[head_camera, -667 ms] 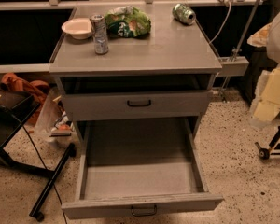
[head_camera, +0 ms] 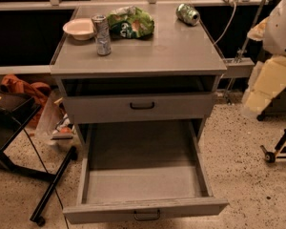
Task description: Place redbull can into middle drawer
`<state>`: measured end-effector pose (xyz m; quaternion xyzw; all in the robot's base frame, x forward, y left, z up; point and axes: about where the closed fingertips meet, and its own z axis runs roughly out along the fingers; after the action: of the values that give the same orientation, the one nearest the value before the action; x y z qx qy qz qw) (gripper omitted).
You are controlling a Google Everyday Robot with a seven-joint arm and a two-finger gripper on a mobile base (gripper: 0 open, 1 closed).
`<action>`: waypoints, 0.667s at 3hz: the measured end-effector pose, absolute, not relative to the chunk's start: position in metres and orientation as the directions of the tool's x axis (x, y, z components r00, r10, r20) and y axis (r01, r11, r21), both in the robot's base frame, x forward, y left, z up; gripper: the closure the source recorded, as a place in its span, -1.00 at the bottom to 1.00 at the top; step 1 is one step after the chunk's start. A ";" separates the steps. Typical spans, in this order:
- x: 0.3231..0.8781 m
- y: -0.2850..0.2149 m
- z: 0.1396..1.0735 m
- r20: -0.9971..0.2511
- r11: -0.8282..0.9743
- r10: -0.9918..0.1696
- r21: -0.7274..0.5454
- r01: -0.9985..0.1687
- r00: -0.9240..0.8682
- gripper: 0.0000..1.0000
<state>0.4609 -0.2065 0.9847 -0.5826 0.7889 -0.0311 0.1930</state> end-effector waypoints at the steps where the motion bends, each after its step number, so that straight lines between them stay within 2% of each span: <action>1: 0.515 -0.178 0.991 -0.404 0.398 -0.874 -0.278 -0.874 -0.269 -1.00; 2: 0.573 -0.132 0.993 -0.569 0.474 -0.775 -0.235 -0.849 -0.275 -1.00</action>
Offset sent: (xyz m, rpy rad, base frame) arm 0.1862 0.1261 0.0163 0.5647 -0.1524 -0.1318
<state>0.5725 -0.1322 0.9929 -0.5097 0.7963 0.0577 0.3206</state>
